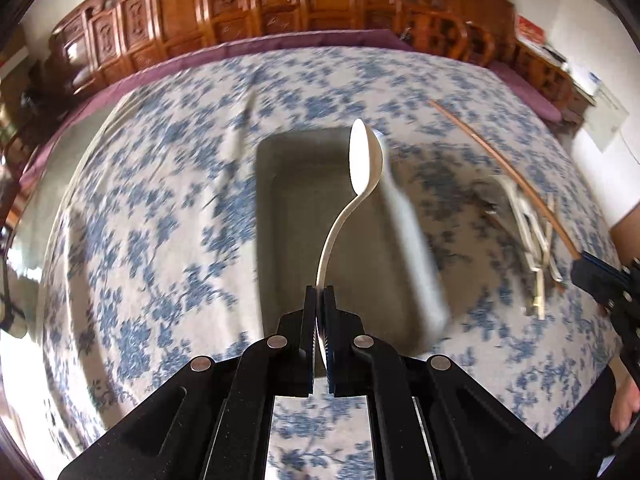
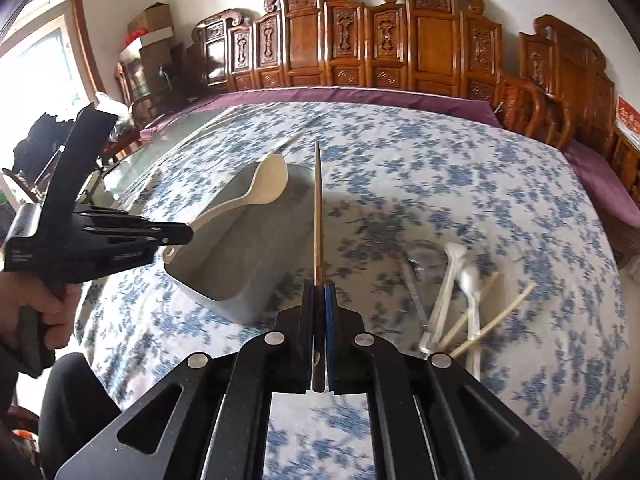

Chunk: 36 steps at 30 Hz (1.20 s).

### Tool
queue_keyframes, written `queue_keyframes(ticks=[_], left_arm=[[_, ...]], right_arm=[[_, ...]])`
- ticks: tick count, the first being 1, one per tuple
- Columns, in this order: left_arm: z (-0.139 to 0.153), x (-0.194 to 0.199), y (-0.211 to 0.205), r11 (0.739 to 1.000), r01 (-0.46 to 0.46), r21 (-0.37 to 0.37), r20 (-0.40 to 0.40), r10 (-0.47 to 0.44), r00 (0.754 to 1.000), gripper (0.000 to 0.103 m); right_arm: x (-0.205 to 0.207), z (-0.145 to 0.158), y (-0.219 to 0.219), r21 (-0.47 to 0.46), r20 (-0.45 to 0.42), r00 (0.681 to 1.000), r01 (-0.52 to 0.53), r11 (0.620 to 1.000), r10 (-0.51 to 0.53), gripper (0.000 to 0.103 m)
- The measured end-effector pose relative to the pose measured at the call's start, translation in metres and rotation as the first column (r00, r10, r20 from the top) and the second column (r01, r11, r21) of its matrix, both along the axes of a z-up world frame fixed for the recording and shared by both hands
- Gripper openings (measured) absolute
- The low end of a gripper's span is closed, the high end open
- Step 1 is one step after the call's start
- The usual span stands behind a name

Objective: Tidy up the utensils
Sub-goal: 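Carry the white ladle over the grey tray and release it with the left tool, then lower the wooden chopstick into the grey tray and open the right tool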

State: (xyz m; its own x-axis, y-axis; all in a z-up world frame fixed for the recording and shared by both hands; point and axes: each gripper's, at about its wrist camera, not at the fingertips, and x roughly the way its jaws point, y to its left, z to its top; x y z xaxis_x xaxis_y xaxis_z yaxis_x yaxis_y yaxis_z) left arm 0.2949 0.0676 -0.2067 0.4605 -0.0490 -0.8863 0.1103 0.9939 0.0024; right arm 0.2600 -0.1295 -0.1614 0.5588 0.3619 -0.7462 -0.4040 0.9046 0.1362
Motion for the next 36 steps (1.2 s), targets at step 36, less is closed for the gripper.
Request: queue_keyframes(ticks=[36], left_arm=[[0.02, -0.01, 0.065, 0.997, -0.065, -0.038, 0.043, 0.067, 0.997, 0.019]], right_arm=[[0.066, -0.044, 0.109, 0.04, -0.222, 0.975, -0.003, 0.999, 0.012, 0.006]])
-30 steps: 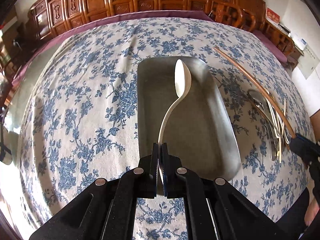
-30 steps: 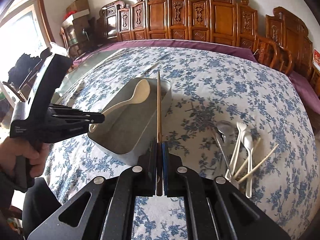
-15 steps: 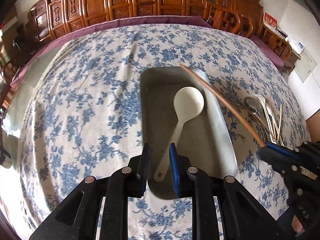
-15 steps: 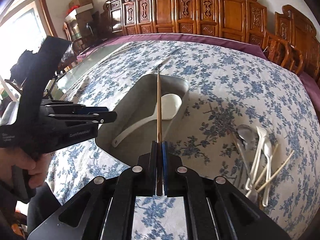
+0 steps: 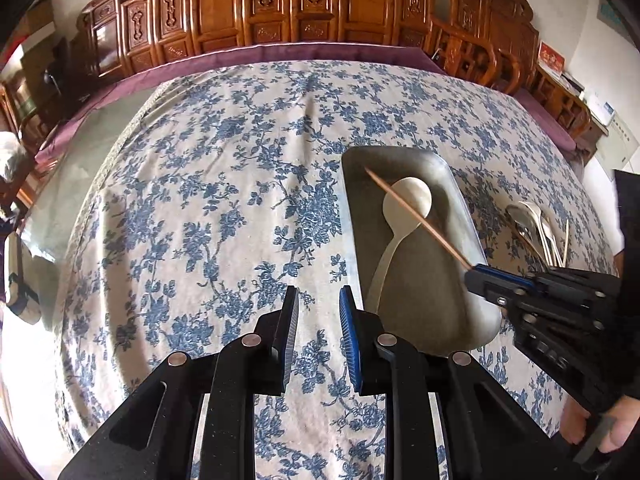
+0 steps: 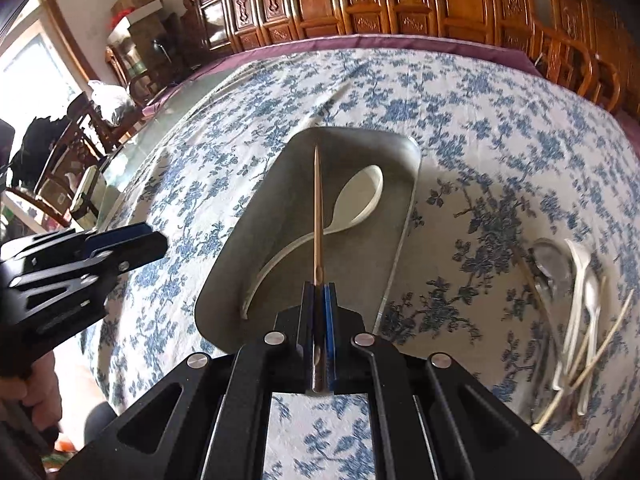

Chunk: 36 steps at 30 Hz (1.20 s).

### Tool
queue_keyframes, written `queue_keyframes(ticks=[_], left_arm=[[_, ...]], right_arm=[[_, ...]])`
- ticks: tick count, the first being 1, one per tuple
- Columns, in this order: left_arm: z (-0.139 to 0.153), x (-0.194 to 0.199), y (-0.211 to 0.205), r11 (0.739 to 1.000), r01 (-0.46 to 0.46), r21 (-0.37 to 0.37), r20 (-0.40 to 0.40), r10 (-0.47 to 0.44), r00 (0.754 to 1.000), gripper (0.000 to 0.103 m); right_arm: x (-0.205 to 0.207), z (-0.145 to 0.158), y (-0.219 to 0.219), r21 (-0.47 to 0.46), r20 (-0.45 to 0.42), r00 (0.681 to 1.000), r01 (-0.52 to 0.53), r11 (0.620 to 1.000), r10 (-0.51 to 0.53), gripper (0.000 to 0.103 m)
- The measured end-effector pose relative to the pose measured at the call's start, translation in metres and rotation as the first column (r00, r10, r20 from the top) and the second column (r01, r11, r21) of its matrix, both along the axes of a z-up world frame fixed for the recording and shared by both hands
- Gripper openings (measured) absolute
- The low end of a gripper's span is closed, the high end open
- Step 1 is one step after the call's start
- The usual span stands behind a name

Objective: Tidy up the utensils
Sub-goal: 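Lower the wooden chopstick into the grey tray and open the right tool, then move the open right tool back to the utensil pile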

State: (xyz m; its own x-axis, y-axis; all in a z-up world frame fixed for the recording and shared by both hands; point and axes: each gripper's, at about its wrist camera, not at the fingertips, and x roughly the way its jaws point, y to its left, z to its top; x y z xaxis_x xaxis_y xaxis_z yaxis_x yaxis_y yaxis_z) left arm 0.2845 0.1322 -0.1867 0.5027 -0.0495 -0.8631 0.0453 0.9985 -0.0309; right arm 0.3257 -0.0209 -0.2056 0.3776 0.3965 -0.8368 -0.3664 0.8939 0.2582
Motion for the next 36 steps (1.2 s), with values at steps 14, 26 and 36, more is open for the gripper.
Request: queue_keyframes(ticks=[14, 26, 36], left_arm=[[0.012, -0.009, 0.003, 1.0, 0.005, -0.002, 0.026, -0.005, 1.0, 0.021], [0.024, -0.014, -0.028, 0.998, 0.055, 0.01, 0.059, -0.056, 0.997, 0.03], [0.02, -0.023, -0.089, 0.987, 0.159, -0.015, 0.08, -0.157, 0.984, 0.034]], right_arm=[[0.001, -0.015, 0.016, 0.025, -0.03, 0.997, -0.071, 0.997, 0.072, 0.011], [-0.009, 0.013, -0.018, 0.055, 0.054, 0.994, -0.094, 0.994, 0.091, 0.02], [-0.046, 0.029, -0.121, -0.008, 0.165, 0.986, -0.011, 1.0, 0.012, 0.02]])
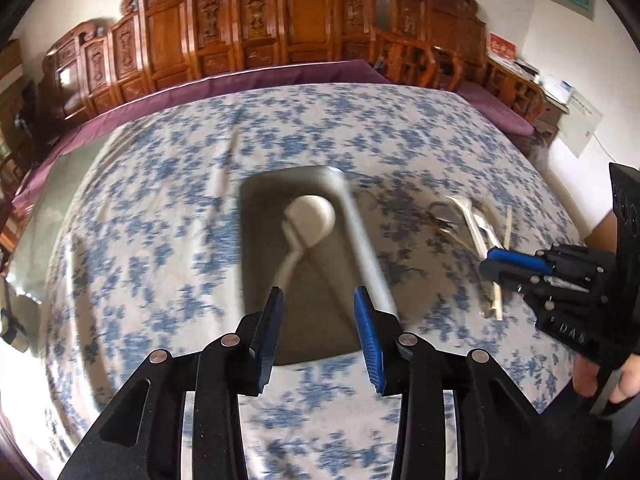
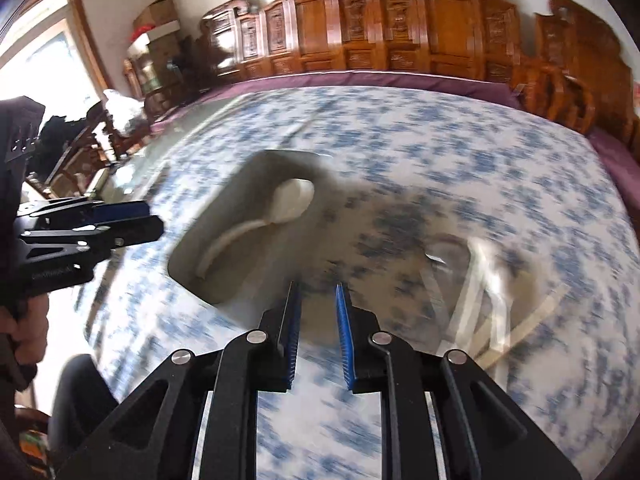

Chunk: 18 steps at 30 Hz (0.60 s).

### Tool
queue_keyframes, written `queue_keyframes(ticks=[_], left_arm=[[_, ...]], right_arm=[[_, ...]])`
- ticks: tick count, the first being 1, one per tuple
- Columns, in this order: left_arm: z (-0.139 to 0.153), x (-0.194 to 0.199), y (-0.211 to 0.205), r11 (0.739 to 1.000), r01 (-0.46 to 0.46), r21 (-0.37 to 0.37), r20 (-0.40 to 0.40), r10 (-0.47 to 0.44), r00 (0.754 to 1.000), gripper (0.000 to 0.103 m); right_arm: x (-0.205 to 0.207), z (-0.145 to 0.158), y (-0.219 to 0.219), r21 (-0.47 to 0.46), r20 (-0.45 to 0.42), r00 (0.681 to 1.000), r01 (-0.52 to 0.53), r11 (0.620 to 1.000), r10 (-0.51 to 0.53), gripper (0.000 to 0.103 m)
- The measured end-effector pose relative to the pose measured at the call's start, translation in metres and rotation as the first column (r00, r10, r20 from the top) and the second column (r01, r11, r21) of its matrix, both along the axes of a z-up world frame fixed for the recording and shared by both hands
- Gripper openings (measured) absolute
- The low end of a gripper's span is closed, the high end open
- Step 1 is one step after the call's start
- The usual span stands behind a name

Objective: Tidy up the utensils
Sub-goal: 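Move the open right tool back to the utensil pile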

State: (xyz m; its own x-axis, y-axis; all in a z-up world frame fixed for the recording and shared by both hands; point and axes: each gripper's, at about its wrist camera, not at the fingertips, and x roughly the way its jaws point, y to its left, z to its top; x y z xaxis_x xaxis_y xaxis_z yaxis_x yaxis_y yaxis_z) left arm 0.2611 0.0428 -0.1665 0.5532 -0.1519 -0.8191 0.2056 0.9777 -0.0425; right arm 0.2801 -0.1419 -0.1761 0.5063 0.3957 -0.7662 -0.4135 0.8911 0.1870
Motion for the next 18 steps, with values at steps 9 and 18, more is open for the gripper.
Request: queue_keyframes(ticks=[9, 18], left_arm=[[-0.023, -0.001, -0.066, 0.995, 0.086, -0.044, -0.022, -0.087, 0.996, 0.035], [-0.046, -0.002, -0.091, 0.993, 0.103, -0.054, -0.059, -0.107, 0.993, 0.035]], right_arm=[[0.001, -0.023, -0.079, -0.063, 0.019, 0.994, 0.111, 0.992, -0.11, 0.026], [0.003, -0.054, -0.068, -0.114, 0.007, 0.999, 0.047, 0.992, -0.047, 0.028]])
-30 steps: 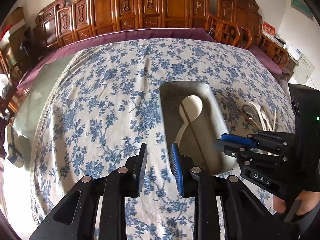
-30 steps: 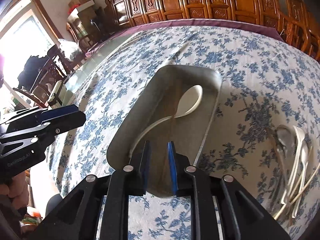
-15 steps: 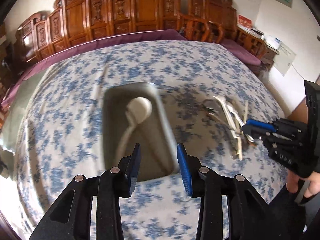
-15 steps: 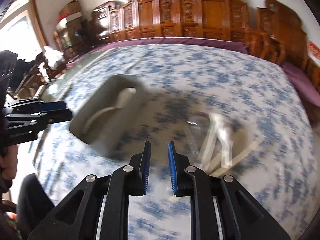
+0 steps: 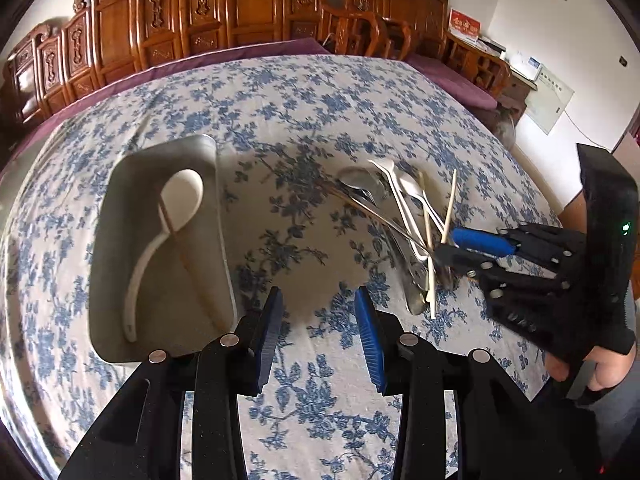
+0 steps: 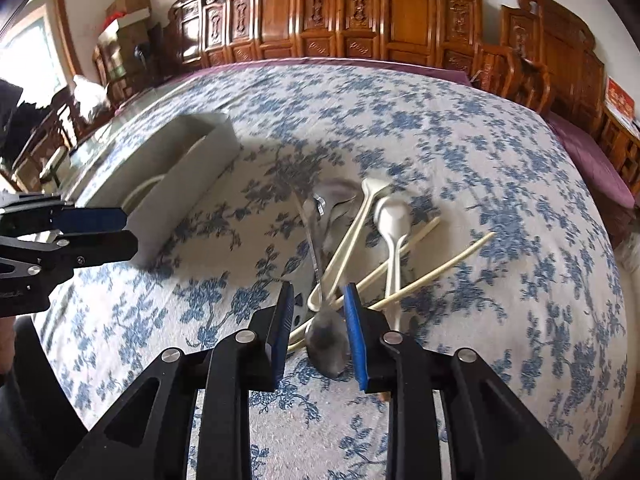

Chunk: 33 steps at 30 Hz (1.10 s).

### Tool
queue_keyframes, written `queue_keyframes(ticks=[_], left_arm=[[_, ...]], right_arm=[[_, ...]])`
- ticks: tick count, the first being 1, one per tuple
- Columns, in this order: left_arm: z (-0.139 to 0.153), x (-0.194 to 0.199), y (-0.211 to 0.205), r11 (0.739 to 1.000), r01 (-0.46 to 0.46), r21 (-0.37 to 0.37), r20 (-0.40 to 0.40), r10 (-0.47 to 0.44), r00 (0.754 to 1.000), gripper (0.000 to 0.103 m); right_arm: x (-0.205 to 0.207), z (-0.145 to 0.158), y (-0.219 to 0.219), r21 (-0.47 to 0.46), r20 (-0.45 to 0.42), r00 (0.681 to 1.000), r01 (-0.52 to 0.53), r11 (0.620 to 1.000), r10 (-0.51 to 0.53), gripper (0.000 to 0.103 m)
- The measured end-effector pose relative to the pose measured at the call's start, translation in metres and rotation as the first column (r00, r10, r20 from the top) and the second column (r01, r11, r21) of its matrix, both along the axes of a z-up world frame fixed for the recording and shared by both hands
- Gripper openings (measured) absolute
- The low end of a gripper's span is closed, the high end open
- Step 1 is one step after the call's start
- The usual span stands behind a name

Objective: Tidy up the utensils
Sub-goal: 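Move the open right tool back to the utensil pile, then close the right tool on a metal spoon in the pile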

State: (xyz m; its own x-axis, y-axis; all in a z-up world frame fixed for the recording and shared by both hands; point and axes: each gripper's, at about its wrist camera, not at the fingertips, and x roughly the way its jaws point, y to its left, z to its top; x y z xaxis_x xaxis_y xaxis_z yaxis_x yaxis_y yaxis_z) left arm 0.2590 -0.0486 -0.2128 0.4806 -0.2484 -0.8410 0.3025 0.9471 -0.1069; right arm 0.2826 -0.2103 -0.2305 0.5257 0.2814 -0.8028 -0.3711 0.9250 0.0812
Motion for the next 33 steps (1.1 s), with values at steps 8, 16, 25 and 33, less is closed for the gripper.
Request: queue_keyframes(ticks=[8, 16, 25, 33], left_arm=[[-0.01, -0.004, -0.008, 1.0, 0.009, -0.005, -0.018, -0.009, 1.0, 0.035], [-0.01, -0.009, -0.014, 1.0, 0.02, -0.005, -0.017, -0.02, 1.0, 0.035], [-0.008, -0.013, -0.016, 1.0, 0.021, 0.007, -0.018, -0.021, 1.0, 0.035], [-0.004, -0.017, -0.017, 0.999, 0.028, 0.018, -0.011, -0.028, 1.0, 0.035]], right_arm=[[-0.002, -0.017, -0.003, -0.017, -0.041, 0.999, 0.007, 1.0, -0.008, 0.028], [-0.008, -0.022, 0.004, -0.059, -0.029, 1.0, -0.009, 0.998, 0.007, 0.032], [-0.01, -0.023, 0.01, -0.101, -0.007, 1.0, -0.018, 0.995, 0.017, 0.032], [-0.008, -0.019, -0.008, -0.065, -0.019, 0.999, 0.043, 0.997, -0.045, 0.014]])
